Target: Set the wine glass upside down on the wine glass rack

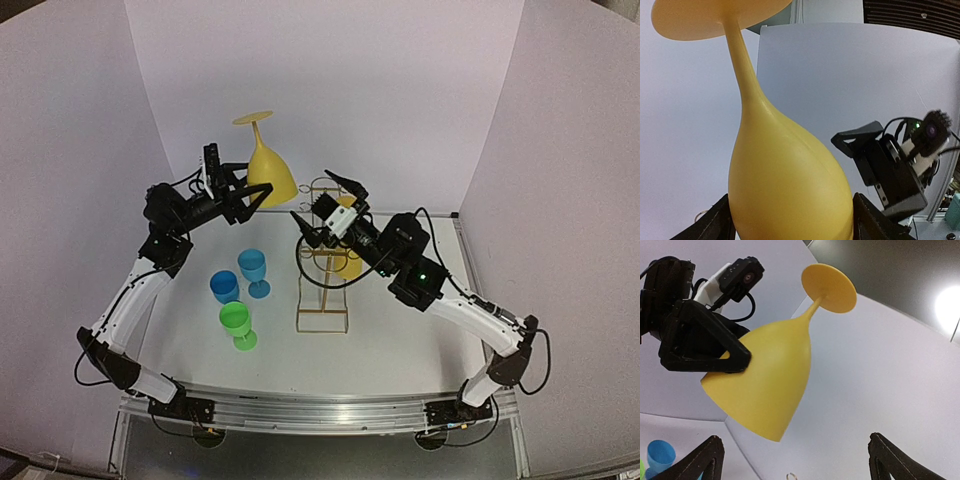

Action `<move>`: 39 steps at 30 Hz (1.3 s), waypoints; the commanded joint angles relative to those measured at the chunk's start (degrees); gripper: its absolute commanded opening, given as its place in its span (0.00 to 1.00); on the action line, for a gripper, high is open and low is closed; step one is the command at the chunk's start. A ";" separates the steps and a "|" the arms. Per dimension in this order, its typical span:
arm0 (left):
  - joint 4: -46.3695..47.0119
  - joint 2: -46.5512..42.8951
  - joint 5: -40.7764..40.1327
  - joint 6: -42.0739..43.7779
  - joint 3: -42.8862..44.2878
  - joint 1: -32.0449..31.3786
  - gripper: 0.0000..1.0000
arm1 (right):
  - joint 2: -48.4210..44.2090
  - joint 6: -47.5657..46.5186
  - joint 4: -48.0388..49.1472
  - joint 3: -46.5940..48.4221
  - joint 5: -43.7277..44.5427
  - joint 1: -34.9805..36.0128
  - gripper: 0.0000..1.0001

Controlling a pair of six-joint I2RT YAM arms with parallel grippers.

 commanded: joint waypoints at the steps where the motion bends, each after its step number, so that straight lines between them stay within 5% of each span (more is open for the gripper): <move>1: 1.79 -4.44 3.98 11.09 -3.03 0.02 0.23 | -4.08 16.25 -14.37 1.48 -7.04 -3.08 0.95; 6: 1.06 -5.34 6.15 14.33 -4.51 0.00 0.23 | -1.89 27.41 -27.00 9.32 -17.50 -6.69 0.93; 14: 2.19 -5.76 11.52 13.87 -5.37 -0.28 0.24 | 2.96 40.35 -31.04 16.10 -37.58 -12.73 0.91; 33: 1.89 -4.93 14.18 13.72 -5.34 -2.87 0.25 | 12.56 44.84 -32.83 26.04 -52.20 -12.78 0.94; 39: 2.60 -4.24 13.95 13.75 -5.20 -4.18 0.25 | 14.26 41.25 -32.83 27.51 -50.58 -11.38 0.91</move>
